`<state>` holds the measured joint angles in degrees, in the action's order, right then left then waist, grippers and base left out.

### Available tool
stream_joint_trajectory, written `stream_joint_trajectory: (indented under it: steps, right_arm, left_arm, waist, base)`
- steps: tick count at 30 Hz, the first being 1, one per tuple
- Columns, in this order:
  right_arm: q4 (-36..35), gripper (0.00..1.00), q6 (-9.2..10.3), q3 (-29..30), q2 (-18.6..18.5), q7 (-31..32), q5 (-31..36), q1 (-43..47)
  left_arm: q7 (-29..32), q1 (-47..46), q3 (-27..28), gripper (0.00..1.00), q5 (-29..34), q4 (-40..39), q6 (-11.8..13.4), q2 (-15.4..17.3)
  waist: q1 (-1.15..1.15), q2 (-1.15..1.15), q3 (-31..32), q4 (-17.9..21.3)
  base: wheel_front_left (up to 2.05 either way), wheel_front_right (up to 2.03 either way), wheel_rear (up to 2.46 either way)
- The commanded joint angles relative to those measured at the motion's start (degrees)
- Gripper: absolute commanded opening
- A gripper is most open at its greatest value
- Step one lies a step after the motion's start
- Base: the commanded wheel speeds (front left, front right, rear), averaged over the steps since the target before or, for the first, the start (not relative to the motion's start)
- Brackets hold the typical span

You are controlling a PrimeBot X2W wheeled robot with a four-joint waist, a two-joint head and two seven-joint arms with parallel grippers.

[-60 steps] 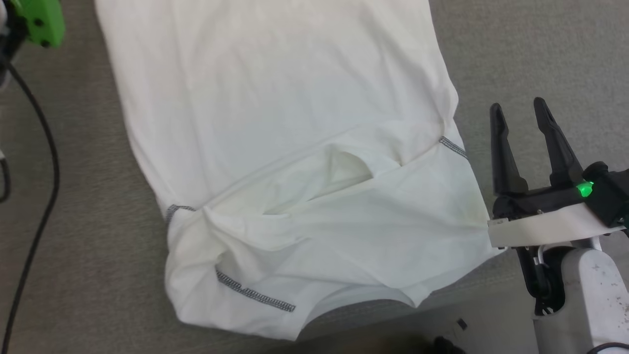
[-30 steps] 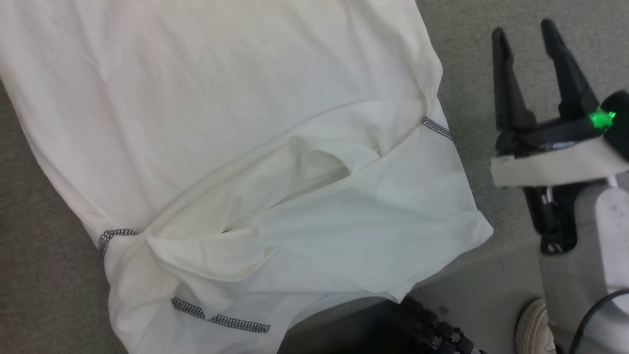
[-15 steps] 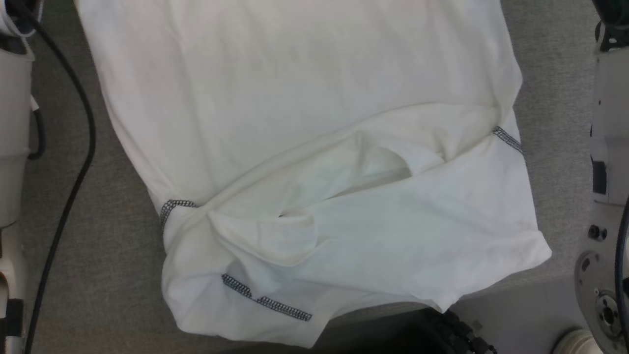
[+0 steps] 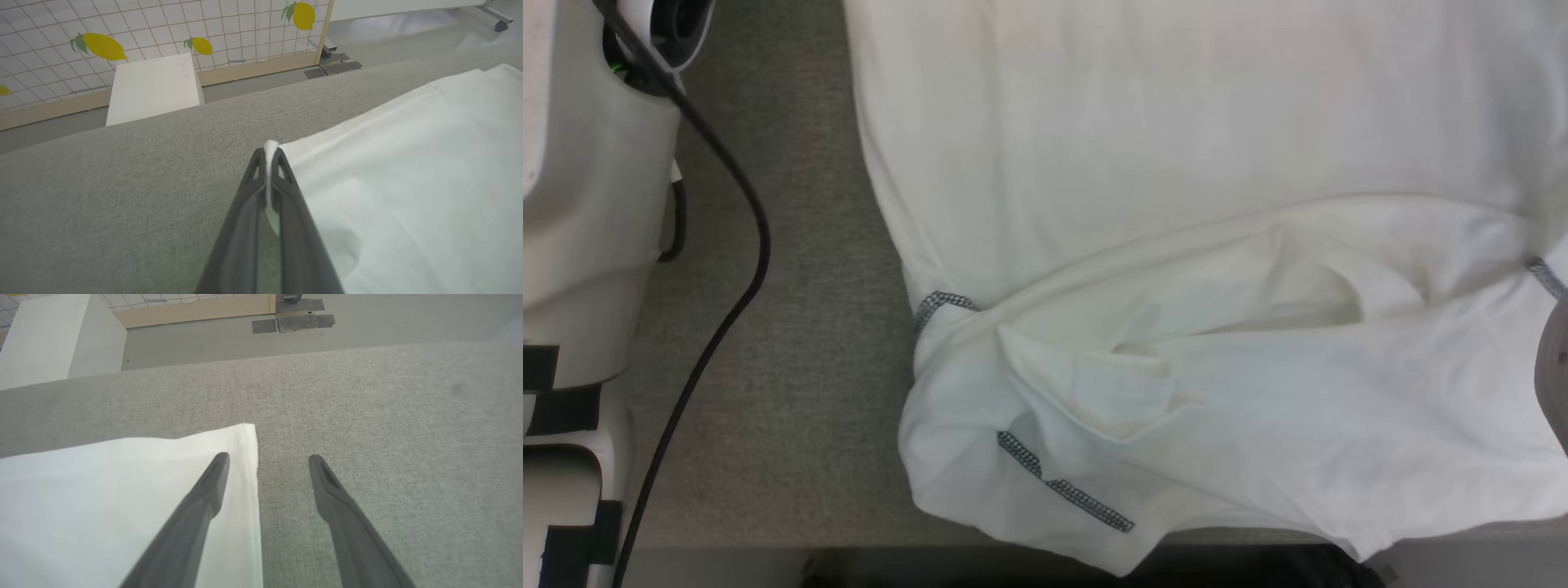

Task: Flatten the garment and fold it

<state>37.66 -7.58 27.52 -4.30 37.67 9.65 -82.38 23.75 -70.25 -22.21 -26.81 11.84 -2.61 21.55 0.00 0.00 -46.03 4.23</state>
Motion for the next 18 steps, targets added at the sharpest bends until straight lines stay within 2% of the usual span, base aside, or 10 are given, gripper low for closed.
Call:
stream_joint_trajectory:
  steps: [1, 2, 3, 5, 6, 7, 8, 9, 14, 18]
  right_arm:
    - [0.1, 1.0, 0.09, 0.9, 0.5, 1.4, 1.4, -1.2]
    - [0.1, 1.0, 0.09, 1.5, 0.6, 2.3, 2.0, -1.5]
    - [0.1, 0.85, 0.09, 2.2, 0.7, 3.5, 2.6, -1.7]
    - [-0.1, 0.46, 0.09, 2.7, 0.8, 5.0, 3.5, -2.1]
    - [-0.2, 0.35, 0.09, 2.5, 0.9, 5.6, 3.9, -2.2]
    - [-0.3, 0.31, 0.09, 2.3, 0.9, 6.1, 4.1, -2.3]
    - [-0.5, 0.19, 0.09, 1.8, 1.0, 6.7, 4.2, -2.4]
    - [-0.7, 0.0, 0.09, 1.2, 1.0, 6.9, 4.2, -2.5]
    - [-2.1, 0.0, 0.09, -1.4, 1.0, 5.3, 3.8, -2.1]
    - [-2.9, 0.0, 0.09, -4.5, 0.0, 1.4, 0.1, -0.6]
  left_arm:
    - [-0.4, -0.9, -0.1, 0.0, -0.2, -0.5, -0.4, 0.1]
    - [-0.4, -0.8, -0.1, 0.0, -0.2, -0.6, -0.3, 0.1]
    - [-0.5, -0.8, -0.2, 0.0, -0.2, -0.8, -0.3, 0.2]
    - [-0.5, -0.6, -0.3, 0.0, -0.2, -1.1, -0.3, 0.4]
    - [-0.5, -0.6, -0.4, 0.0, -0.2, -1.1, -0.3, 0.4]
    - [-0.6, -0.6, -0.4, 0.0, -0.3, -1.2, -0.3, 0.3]
    - [-0.6, -0.6, -0.4, 0.0, -0.4, -1.3, -0.2, 0.3]
    - [-0.6, -0.6, -0.5, 0.0, -0.4, -1.3, -0.2, 0.3]
    - [-0.7, -0.7, -0.7, 0.0, -0.5, -1.0, -0.2, 0.4]
    - [-3.1, -0.5, -0.2, 0.0, -0.4, -0.3, -0.1, 0.6]
  waist:
    - [0.0, 0.0, -2.9, -3.0]
    - [0.0, 0.0, -3.1, -3.2]
    - [0.0, 0.0, -3.4, -3.4]
    - [0.0, 0.0, -3.7, -3.6]
    - [0.0, 0.0, -3.8, -3.6]
    - [0.0, 0.0, -3.9, -3.6]
    - [0.0, 0.0, -4.1, -3.5]
    - [0.0, 0.0, -4.2, -3.5]
    - [0.0, 0.0, -4.4, -2.9]
    - [0.0, 0.0, -2.6, -1.9]
  base:
    - [0.0, 0.0, 0.0]
    - [0.0, 0.0, 0.0]
    - [0.0, 0.0, 0.0]
    - [0.0, 0.0, 0.0]
    - [0.0, 0.0, 0.0]
    - [0.0, 0.0, 0.0]
    - [0.0, 0.0, 0.0]
    - [0.0, 0.0, 0.0]
    - [0.0, 0.0, 0.0]
    - [0.0, 0.0, 0.0]
